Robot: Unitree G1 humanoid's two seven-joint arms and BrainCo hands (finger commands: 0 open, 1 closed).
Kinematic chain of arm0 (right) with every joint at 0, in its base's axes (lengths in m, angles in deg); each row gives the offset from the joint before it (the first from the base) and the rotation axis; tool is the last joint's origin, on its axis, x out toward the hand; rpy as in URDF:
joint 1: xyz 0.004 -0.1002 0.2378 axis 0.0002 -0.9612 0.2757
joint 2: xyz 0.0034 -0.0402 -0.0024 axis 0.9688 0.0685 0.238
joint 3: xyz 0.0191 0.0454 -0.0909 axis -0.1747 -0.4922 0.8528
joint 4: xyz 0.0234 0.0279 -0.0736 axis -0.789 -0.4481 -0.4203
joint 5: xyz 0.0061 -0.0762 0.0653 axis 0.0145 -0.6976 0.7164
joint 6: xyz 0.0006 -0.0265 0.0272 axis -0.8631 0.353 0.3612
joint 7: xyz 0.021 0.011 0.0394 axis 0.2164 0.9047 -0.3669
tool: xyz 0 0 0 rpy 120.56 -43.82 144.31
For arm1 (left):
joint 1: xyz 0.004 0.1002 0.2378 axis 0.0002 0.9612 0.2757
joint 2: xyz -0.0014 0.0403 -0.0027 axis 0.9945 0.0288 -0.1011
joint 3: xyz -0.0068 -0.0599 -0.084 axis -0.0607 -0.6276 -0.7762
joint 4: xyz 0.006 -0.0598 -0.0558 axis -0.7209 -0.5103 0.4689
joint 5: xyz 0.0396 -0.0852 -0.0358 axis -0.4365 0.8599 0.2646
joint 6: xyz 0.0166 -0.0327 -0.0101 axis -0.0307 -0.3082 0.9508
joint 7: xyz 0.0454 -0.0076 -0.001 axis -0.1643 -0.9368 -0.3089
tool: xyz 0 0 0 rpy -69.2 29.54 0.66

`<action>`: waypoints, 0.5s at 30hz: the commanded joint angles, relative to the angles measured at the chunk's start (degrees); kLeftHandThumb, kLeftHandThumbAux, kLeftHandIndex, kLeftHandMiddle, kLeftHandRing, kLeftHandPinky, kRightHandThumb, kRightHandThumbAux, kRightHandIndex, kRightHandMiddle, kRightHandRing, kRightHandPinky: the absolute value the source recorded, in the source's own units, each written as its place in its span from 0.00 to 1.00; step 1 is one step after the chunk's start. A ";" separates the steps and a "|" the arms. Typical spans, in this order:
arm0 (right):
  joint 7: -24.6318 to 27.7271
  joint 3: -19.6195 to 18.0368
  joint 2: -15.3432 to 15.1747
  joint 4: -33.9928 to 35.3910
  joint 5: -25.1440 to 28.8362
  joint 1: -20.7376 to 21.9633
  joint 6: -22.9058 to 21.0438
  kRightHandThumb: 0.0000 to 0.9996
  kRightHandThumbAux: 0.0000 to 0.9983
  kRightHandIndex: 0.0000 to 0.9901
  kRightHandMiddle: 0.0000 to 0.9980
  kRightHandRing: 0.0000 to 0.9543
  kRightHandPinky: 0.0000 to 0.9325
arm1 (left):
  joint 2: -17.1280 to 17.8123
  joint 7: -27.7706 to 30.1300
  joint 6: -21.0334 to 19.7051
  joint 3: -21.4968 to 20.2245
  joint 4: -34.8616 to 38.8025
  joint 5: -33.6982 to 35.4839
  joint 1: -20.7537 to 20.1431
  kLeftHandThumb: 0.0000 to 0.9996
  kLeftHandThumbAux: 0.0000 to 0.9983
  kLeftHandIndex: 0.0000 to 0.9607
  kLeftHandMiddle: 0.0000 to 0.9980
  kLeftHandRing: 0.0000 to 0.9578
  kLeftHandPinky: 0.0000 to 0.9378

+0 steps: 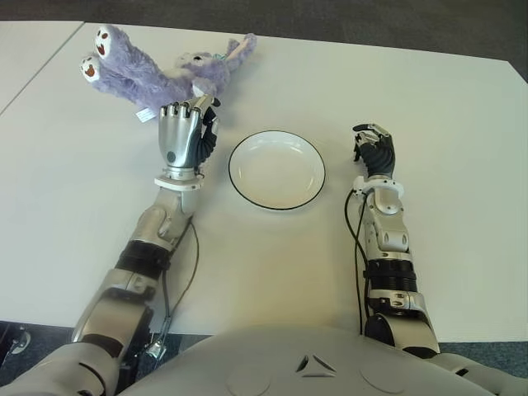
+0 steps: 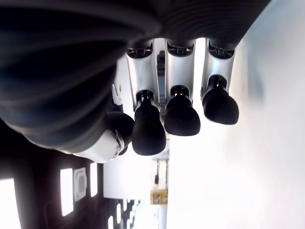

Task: Put the doll into the plate.

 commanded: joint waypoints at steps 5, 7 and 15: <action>-0.46 0.16 0.96 -3.33 -0.32 -1.88 1.08 0.71 0.72 0.45 0.80 0.84 0.83 | 4.79 2.07 -0.91 0.14 2.88 0.89 0.88 0.72 0.70 0.46 0.77 0.85 0.88; -0.49 0.10 1.04 -3.60 -0.22 -1.74 1.21 0.72 0.72 0.45 0.80 0.84 0.83 | 5.45 2.41 -0.79 0.25 3.13 1.27 0.86 0.78 0.68 0.44 0.67 0.79 0.81; -0.53 0.31 0.97 -4.79 -0.37 -1.19 1.43 0.72 0.72 0.45 0.80 0.84 0.82 | 9.97 4.98 -0.74 0.58 3.13 0.94 -0.33 0.84 0.67 0.44 0.48 0.47 0.44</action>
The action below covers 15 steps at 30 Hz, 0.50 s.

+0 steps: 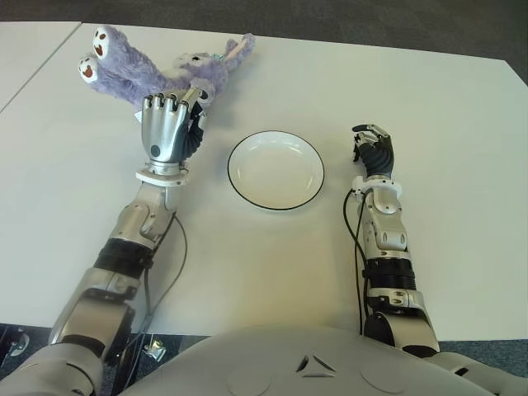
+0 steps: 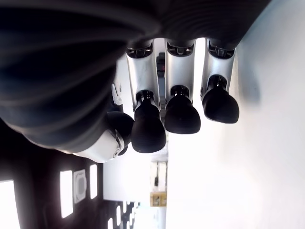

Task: Put the doll into the plate.

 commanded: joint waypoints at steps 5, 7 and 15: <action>-0.35 0.34 0.93 -2.88 -0.28 -1.74 0.10 0.71 0.72 0.45 0.80 0.83 0.81 | 4.63 4.94 -1.91 0.97 1.21 -1.57 -0.71 0.68 0.62 0.37 0.33 0.30 0.24; -0.37 0.35 0.94 -2.91 -0.30 -1.73 0.17 0.71 0.72 0.45 0.80 0.83 0.81 | 5.26 6.14 -2.63 1.20 1.70 -1.92 -0.75 0.64 0.56 0.31 0.29 0.26 0.20; -0.61 0.54 0.74 -3.34 -0.66 -1.60 0.33 0.71 0.72 0.44 0.78 0.82 0.79 | 7.90 11.79 -5.34 2.35 2.91 -3.45 -1.95 0.52 0.43 0.14 0.12 0.08 0.02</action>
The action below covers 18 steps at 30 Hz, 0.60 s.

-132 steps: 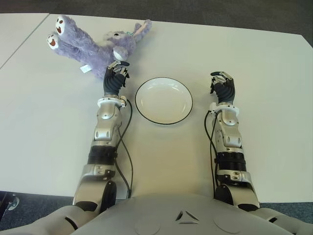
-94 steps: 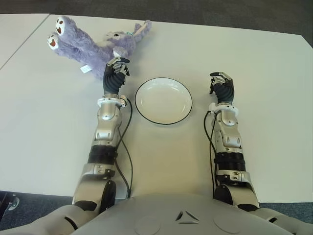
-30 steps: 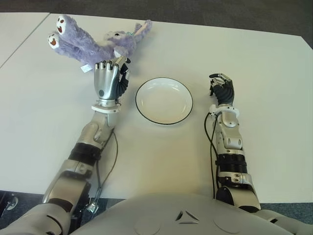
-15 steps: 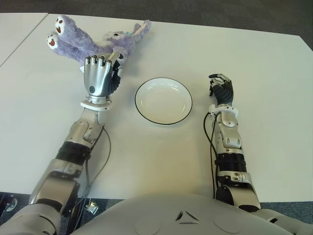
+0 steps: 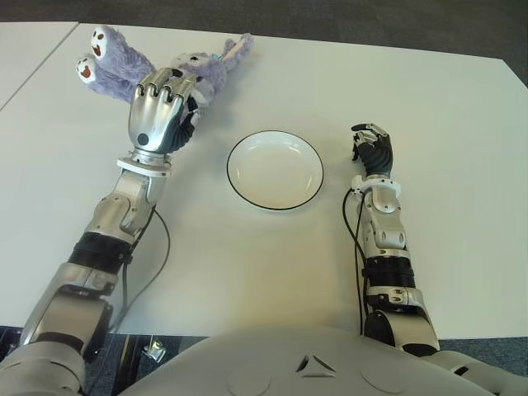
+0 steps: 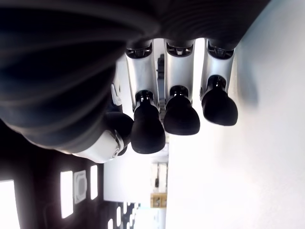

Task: Put the doll into the plate.

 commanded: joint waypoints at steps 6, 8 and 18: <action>-0.21 0.12 0.88 -2.31 0.01 -2.05 -0.55 0.71 0.72 0.44 0.78 0.82 0.79 | 2.54 6.44 -2.79 1.57 0.97 -1.84 -1.56 0.49 0.35 0.04 0.02 0.01 0.00; -0.23 0.16 0.87 -2.52 -0.07 -2.00 -0.38 0.71 0.72 0.44 0.77 0.82 0.78 | 3.06 7.93 -3.81 1.96 0.38 -2.63 -2.32 0.46 0.32 0.02 0.01 0.00 0.00; 0.11 0.20 0.81 -3.51 0.08 -1.77 0.46 0.71 0.72 0.44 0.77 0.82 0.78 | 4.83 11.03 -6.77 4.45 -3.44 -5.21 -6.44 0.27 0.25 0.00 0.00 0.00 0.00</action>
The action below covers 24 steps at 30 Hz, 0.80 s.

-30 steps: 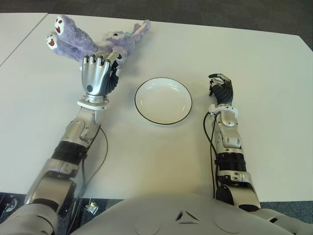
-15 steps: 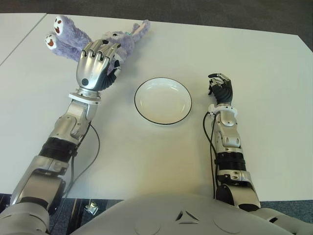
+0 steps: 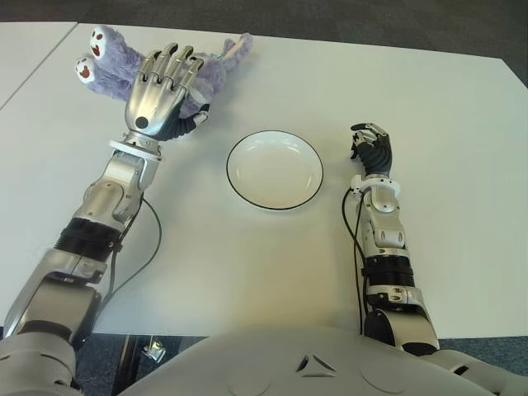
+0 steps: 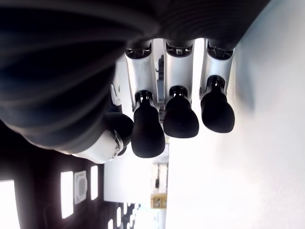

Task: Put the doll into the plate.

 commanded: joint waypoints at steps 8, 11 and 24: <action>0.19 0.19 0.70 -3.24 0.00 -2.09 0.35 0.71 0.72 0.45 0.78 0.82 0.77 | -0.14 2.02 -4.03 3.90 -6.89 -3.21 -5.87 0.26 0.22 0.00 0.00 0.00 0.00; 0.12 0.19 0.72 -3.37 -0.04 -2.10 0.57 0.71 0.72 0.45 0.78 0.82 0.76 | -0.42 1.93 -5.10 4.76 -8.39 -3.57 -7.03 0.27 0.21 0.00 0.00 0.00 0.00; 0.82 -0.24 0.72 -5.00 0.69 -1.51 1.94 0.71 0.72 0.45 0.78 0.83 0.76 | -2.59 4.48 -9.87 10.25 -19.88 -4.78 -15.43 0.26 0.18 0.00 0.00 0.00 0.00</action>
